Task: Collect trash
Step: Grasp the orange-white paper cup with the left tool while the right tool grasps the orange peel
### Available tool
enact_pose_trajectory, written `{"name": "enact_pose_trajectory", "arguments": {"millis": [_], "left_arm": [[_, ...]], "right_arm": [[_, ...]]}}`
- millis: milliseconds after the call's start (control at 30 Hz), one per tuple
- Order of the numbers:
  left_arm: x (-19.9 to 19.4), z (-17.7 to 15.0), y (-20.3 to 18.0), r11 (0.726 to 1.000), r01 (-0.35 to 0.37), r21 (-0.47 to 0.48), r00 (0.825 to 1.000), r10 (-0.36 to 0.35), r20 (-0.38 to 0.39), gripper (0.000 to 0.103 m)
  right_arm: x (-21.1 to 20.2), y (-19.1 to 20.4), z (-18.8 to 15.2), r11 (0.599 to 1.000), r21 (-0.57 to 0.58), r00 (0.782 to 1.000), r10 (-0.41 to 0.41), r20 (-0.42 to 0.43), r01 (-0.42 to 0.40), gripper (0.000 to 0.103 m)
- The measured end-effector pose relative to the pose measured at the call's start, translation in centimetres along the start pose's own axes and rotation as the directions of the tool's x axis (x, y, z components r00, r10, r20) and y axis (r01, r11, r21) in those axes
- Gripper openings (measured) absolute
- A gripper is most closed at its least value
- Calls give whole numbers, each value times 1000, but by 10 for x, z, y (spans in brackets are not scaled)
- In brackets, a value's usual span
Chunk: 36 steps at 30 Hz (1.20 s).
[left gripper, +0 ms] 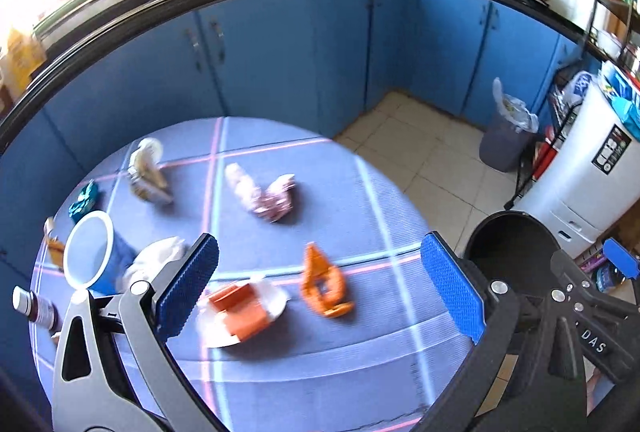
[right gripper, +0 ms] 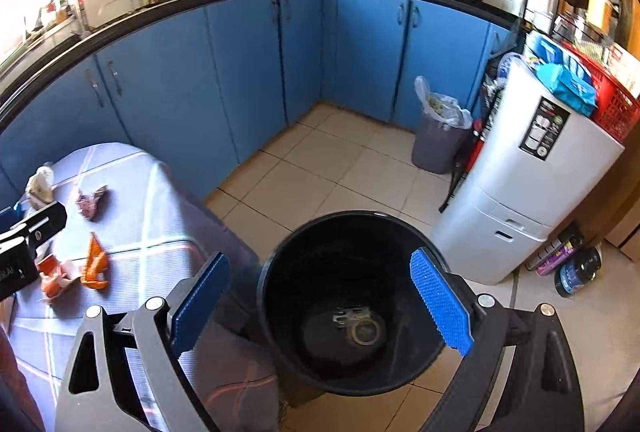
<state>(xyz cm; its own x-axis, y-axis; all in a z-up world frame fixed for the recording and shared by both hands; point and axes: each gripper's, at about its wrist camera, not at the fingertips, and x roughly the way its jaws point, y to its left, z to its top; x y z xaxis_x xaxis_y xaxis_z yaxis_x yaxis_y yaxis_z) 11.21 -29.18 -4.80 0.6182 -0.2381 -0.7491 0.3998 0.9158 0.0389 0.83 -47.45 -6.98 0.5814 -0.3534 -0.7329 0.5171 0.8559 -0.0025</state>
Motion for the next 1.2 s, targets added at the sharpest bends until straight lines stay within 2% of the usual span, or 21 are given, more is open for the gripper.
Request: {"name": "enact_pose_trajectory", "arguments": {"millis": [167,400,533,800,933,1200], "left_arm": [[-7,-11,30,999,-20,-40,1000,20,-6,99],[-10,-30,65,996,-53,-77,998,51,-23,99],[-4,-41,81,993,-51,-105,998,45,-54,99],[9,-59,81,996,-21,-89,995,13,-95,99],[17,-61,80,996,-42,-77,994,33,-108,99],[39,-63,89,995,-68,-76,989,57,-139,99]], "right_arm": [[-9,27,1,999,-41,999,33,17,-32,89],[-16,65,-4,989,-89,991,121,49,-117,89],[-13,85,-8,984,-137,993,116,34,-110,89],[-9,112,-22,967,-227,992,128,22,-119,89],[-2,122,-28,955,-273,991,130,15,-121,89],[23,137,-36,939,-301,986,156,-60,-167,89]]}}
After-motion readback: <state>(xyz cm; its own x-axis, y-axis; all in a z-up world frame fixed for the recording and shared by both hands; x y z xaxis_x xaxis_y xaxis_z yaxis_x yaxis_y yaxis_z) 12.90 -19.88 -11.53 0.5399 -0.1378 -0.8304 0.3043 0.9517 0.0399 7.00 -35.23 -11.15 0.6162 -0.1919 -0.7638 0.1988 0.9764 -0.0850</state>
